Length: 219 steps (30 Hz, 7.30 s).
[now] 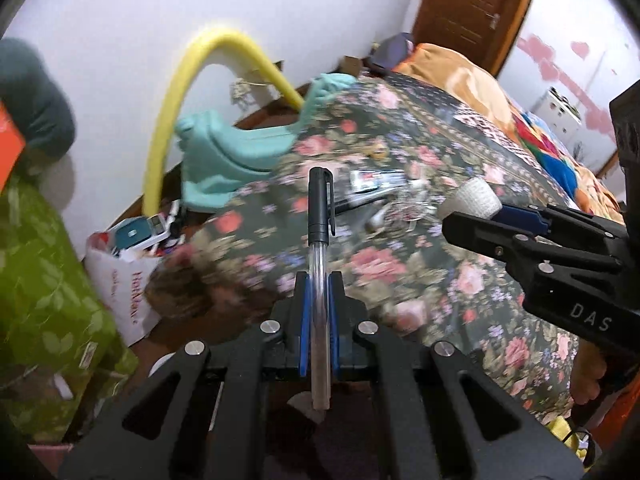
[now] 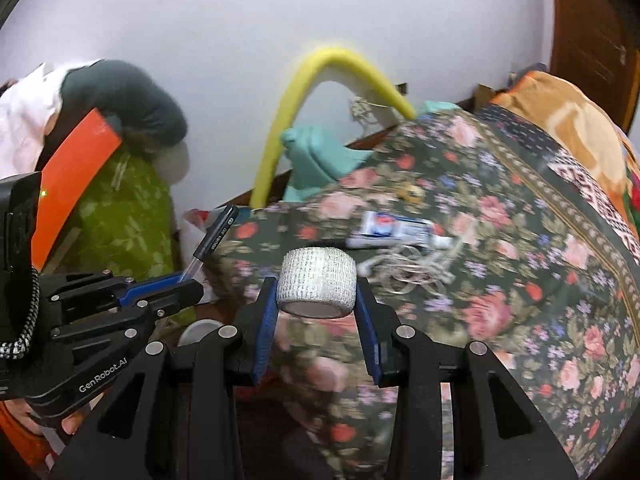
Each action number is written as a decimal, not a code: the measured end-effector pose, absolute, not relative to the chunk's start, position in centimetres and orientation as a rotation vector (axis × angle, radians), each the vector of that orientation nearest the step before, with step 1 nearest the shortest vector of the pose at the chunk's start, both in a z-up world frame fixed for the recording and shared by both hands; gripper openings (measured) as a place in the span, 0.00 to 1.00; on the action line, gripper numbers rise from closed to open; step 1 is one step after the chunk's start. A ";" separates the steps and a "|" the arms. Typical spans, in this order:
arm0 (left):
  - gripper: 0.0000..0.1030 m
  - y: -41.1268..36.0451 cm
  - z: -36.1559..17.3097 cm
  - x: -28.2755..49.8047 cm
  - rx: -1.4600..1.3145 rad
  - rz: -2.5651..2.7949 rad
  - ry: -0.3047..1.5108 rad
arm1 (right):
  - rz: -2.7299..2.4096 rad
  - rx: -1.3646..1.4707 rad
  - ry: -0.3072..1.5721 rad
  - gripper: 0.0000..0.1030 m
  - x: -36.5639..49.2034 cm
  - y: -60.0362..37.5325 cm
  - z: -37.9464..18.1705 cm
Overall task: Collect trash
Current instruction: 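Carry the tape roll and clear pen down over the white cup, then open both grippers to drop the tape roll and pen into the cup, then raise both tools back to the toothpaste tube and earphones on the bed, then grasp the white earphones with the right gripper while the left grasps the black Sharpie marker, then carry the earphones and marker down over the white cup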
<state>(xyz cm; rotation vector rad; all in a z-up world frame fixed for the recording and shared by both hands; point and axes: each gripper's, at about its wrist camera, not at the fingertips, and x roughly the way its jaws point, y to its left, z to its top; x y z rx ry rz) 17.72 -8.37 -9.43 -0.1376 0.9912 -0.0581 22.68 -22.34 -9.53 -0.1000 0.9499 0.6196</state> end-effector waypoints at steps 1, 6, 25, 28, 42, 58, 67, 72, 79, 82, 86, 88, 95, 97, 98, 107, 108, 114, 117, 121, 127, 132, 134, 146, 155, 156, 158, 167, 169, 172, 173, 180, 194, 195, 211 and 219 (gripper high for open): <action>0.07 -7.4 -9.4 17.2 -0.146 -0.043 0.990 | 0.636 -0.109 0.948 0.33 22.3 -21.3 -9.5; 0.07 -3.5 -9.9 14.8 -0.184 0.021 0.994 | 0.694 -0.151 0.942 0.33 20.7 -17.3 -9.5; 0.07 8.0 -18.9 7.7 -0.322 0.146 1.149 | 0.860 -0.333 1.047 0.33 16.0 -3.4 -15.0; 0.07 9.6 -21.3 6.9 -0.360 0.162 1.196 | 0.887 -0.362 1.091 0.33 15.6 -1.4 -16.7; 0.07 15.2 -28.9 4.4 -0.567 0.253 1.305 | 1.004 -0.429 1.286 0.34 14.4 5.5 -22.9; 0.20 15.1 -26.5 4.2 -0.533 0.283 1.265 | 0.982 -0.434 1.316 0.43 14.0 4.8 -22.6; 0.20 13.3 -22.6 4.5 -0.461 0.272 1.206 | 0.961 -0.408 1.236 0.43 13.8 2.1 -19.4; 0.20 11.4 -20.1 5.3 -0.409 0.255 1.172 | 0.939 -0.365 1.192 0.43 14.4 -0.1 -17.6; 0.20 8.0 -17.0 7.7 -0.358 0.208 1.123 | 0.878 -0.298 1.130 0.43 16.4 -4.8 -15.3; 0.20 6.2 -16.1 9.3 -0.322 0.184 1.112 | 0.842 -0.271 1.108 0.43 17.7 -7.2 -14.4; 0.20 3.8 -15.0 11.5 -0.287 0.142 1.105 | 0.789 -0.217 1.089 0.43 19.6 -10.7 -13.4; 0.21 2.2 -14.5 12.9 -0.267 0.118 1.101 | 0.761 -0.192 1.081 0.43 20.6 -12.4 -13.0; 0.26 -2.4 -13.6 17.4 -0.234 0.038 1.088 | 0.653 -0.118 1.063 0.43 24.4 -19.7 -12.2; 0.30 -3.6 -13.6 18.6 -0.224 0.019 1.090 | 0.613 -0.099 1.063 0.43 25.6 -21.9 -12.3; 0.31 -4.4 -13.7 19.4 -0.215 0.005 1.091 | 0.599 -0.092 1.063 0.43 26.1 -22.8 -12.3; 0.36 -9.1 -15.0 25.9 -0.118 -0.097 1.090 | 0.502 0.003 1.109 0.43 31.0 -28.5 -14.8; 0.36 -9.5 -15.3 26.7 -0.110 -0.112 1.095 | 0.503 0.025 1.120 0.43 31.5 -28.6 -15.3; 0.36 -11.0 -17.6 31.5 -0.077 -0.175 1.124 | 0.538 0.171 1.193 0.43 33.5 -28.0 -17.9; 0.36 -11.3 -18.7 33.3 -0.086 -0.202 1.138 | 0.525 0.196 1.214 0.43 34.1 -27.2 -19.1; 0.36 -11.6 -19.4 34.0 -0.118 -0.235 1.136 | 0.507 0.195 1.210 0.32 34.6 -26.8 -20.1; 0.11 -13.7 -19.0 32.4 -0.064 -0.310 1.122 | 0.511 0.178 1.154 0.07 33.7 -28.2 -19.1; 0.01 -14.5 -19.0 30.7 -0.056 -0.309 1.153 | 0.501 0.158 1.126 0.07 31.9 -30.6 -17.4; 0.01 -14.5 -19.1 29.8 -0.075 -0.295 1.168 | 0.493 0.156 1.129 0.06 31.2 -31.8 -17.0; 0.04 -17.2 -18.6 27.2 -0.026 -0.287 1.222 | 0.376 0.139 1.138 0.07 29.2 -36.6 -16.4; 0.29 -17.6 -15.6 28.4 -0.062 -0.286 1.148 | 0.254 0.117 1.182 0.07 29.4 -39.9 -18.8; 0.30 -17.7 -15.5 28.5 -0.060 -0.285 1.144 | 0.237 0.105 1.181 0.07 29.4 -40.3 -19.0; 0.31 -18.2 -15.3 29.0 -0.050 -0.285 1.136 | 0.209 0.096 1.180 0.07 29.3 -41.1 -19.2; 0.43 -19.3 -16.7 30.8 -0.034 -0.273 1.166 | 0.225 0.199 1.201 0.41 29.0 -44.6 -18.9; 0.43 -19.3 -16.8 30.9 -0.033 -0.268 1.158 | 0.232 0.215 1.158 0.61 28.6 -44.9 -17.9; 0.43 -19.2 -17.2 31.0 -0.021 -0.251 1.161 | 0.254 0.224 1.132 0.71 28.8 -44.5 -17.2; 0.43 -19.1 -17.3 31.0 -0.013 -0.245 1.163 | 0.259 0.227 1.131 0.71 29.0 -44.3 -17.3; 0.43 -17.8 -19.7 31.1 0.012 -0.215 1.211 | 0.219 0.072 1.181 0.71 30.9 -40.5 -21.0; 0.14 -19.7 -20.1 32.8 0.029 -0.279 1.197 | 0.165 0.093 1.124 0.11 30.4 -41.3 -20.6; 0.12 -19.9 -20.0 32.7 0.029 -0.281 1.199 | 0.166 0.102 1.120 0.11 30.1 -41.3 -20.4; 0.10 -16.2 -13.6 27.0 -0.077 -0.218 1.084 | 0.230 0.103 0.916 0.10 27.3 -39.5 -10.1; 0.10 -11.5 -10.6 22.5 -0.120 -0.139 1.012 | 0.340 0.056 0.872 0.10 24.9 -33.3 -7.6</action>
